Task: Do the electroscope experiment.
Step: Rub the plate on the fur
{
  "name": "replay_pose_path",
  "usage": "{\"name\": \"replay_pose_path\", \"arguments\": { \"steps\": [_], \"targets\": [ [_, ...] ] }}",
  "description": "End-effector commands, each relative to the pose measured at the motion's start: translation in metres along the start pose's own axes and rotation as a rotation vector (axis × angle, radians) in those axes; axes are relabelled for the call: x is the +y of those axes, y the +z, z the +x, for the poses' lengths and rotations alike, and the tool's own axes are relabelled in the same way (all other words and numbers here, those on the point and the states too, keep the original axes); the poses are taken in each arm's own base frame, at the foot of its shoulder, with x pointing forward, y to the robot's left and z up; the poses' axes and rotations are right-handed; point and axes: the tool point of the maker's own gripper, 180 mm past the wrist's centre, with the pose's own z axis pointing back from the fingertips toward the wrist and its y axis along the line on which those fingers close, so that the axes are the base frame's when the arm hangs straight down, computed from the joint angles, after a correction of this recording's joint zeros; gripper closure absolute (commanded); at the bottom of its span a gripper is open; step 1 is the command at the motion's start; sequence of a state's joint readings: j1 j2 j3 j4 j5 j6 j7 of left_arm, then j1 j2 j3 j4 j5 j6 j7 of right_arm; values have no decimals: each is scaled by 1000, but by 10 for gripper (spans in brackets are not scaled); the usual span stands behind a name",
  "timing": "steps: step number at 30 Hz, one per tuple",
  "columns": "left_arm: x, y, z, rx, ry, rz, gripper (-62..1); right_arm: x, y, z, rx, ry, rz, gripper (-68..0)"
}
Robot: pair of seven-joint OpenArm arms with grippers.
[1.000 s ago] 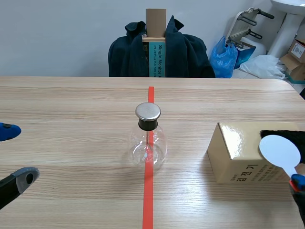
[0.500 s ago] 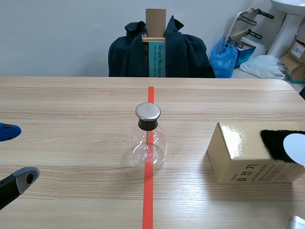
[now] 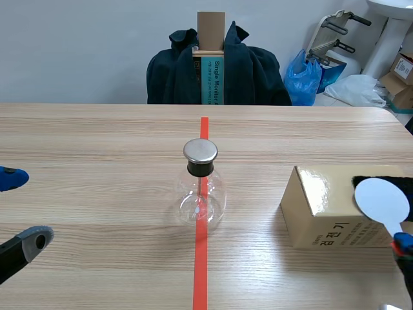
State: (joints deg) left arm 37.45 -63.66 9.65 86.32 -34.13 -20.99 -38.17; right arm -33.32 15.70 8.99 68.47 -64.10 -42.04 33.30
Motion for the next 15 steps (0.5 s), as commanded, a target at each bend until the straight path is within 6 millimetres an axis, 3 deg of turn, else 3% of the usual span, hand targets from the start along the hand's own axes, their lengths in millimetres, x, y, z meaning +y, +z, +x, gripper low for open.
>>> {"name": "replay_pose_path", "arguments": {
  "steps": [1,4,8,10,13,15],
  "targets": [
    [4,-1,9,-34,-13,15,-623,-12,-1,-22,98,17,-52,-7],
    [5,-1,9,-34,-16,18,-623,-14,1,-35,161,2,-58,-7],
    [5,-1,9,-34,-16,19,-623,-16,-5,-8,18,24,-68,-7],
    [5,-1,9,-34,-16,19,-623,-17,-5,-16,66,17,-76,-7],
    [5,-1,9,-34,-16,19,-623,-21,0,-44,199,-10,-92,-7],
    [5,-1,9,-34,-16,19,-623,-19,0,-45,196,-11,-81,-7]
  ]
}}
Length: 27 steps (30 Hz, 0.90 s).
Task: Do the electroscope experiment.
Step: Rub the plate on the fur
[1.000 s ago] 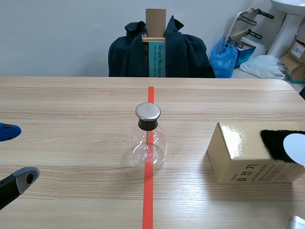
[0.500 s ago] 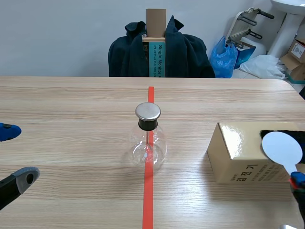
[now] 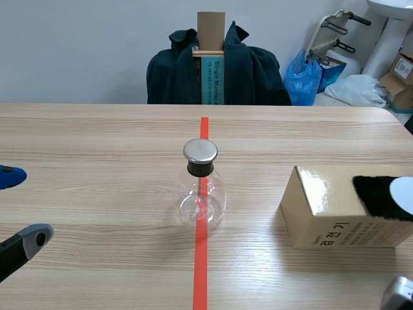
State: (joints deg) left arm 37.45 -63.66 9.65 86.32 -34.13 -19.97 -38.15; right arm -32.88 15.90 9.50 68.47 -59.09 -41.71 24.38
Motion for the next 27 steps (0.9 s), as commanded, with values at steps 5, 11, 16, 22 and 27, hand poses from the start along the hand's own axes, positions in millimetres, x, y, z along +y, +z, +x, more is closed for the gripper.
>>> {"name": "replay_pose_path", "arguments": {
  "steps": [5,11,16,22,27],
  "targets": [
    [3,-1,9,-34,-4,5,-623,-10,-4,27,-156,39,-46,-7],
    [3,-1,9,-34,-4,5,-623,-10,-4,29,-162,37,-44,-7],
    [3,-1,9,-34,-4,5,-623,-10,-3,30,-166,37,-44,-7],
    [3,-1,9,-34,-4,6,-623,-10,-4,29,-165,37,-44,-7],
    [3,-2,8,-41,-1,16,-623,-19,-7,25,-156,45,-68,-7]
  ]
}}
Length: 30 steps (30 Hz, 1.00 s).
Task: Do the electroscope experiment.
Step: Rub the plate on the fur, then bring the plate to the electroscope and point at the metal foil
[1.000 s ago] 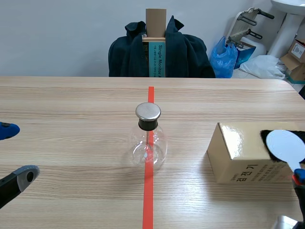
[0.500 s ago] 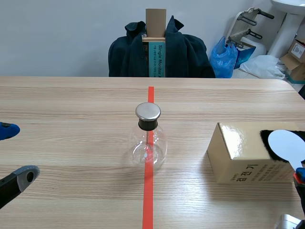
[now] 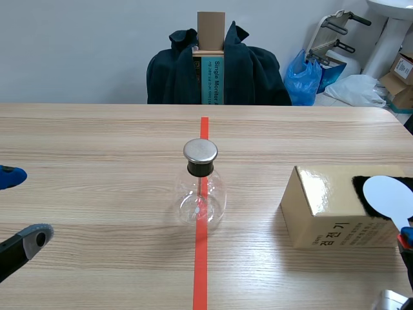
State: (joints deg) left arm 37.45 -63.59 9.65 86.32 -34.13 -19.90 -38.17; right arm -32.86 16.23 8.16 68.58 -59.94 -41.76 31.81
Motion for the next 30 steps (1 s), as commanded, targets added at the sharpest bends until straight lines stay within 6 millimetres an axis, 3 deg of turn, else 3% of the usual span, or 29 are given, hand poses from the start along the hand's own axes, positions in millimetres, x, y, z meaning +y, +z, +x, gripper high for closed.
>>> {"name": "replay_pose_path", "arguments": {
  "steps": [1,6,11,18,20,30],
  "targets": [
    [3,-2,8,-42,0,18,-623,-24,-8,-11,10,51,-80,-7],
    [3,-2,8,-48,0,28,-623,-49,-14,-24,35,59,-145,-7],
    [5,-2,8,-49,-8,40,-610,-87,-22,-38,54,81,-240,-7],
    [5,-3,8,-56,-4,46,-137,-162,-26,-52,61,97,-435,-7],
    [6,-6,8,-59,-5,59,-36,-185,-25,-54,61,104,-491,-7],
    [16,-28,-7,-43,-128,99,-27,-299,-12,-63,63,70,-771,-7]
  ]
}}
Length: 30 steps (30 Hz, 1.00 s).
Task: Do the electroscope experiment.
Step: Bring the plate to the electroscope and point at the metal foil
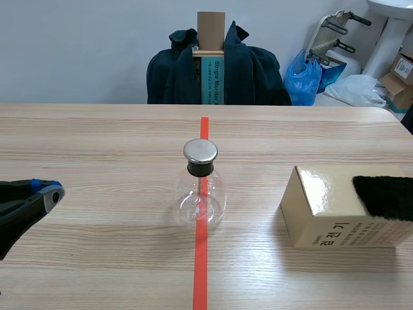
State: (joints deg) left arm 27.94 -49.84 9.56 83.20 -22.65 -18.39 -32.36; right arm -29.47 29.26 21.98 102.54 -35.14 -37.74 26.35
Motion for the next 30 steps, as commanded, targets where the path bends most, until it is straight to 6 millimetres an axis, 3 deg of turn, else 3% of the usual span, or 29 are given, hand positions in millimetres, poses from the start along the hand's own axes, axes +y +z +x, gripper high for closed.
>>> {"name": "replay_pose_path", "arguments": {
  "steps": [1,12,19,24,30],
  "targets": [
    [5,-3,0,-17,-13,17,-27,-22,-13,-4,-2,7,-64,-7],
    [9,-40,-43,13,15,23,-28,-99,-40,1,-23,-29,-281,-7],
    [8,-69,-54,3,45,17,-32,-93,-44,5,-46,-74,-234,-7],
    [0,-89,-59,-5,65,-7,-32,-100,-53,-3,-20,-145,-259,-7],
    [-12,-108,-61,-12,79,-40,-32,-94,-70,2,8,-241,-265,-7]
  ]
}}
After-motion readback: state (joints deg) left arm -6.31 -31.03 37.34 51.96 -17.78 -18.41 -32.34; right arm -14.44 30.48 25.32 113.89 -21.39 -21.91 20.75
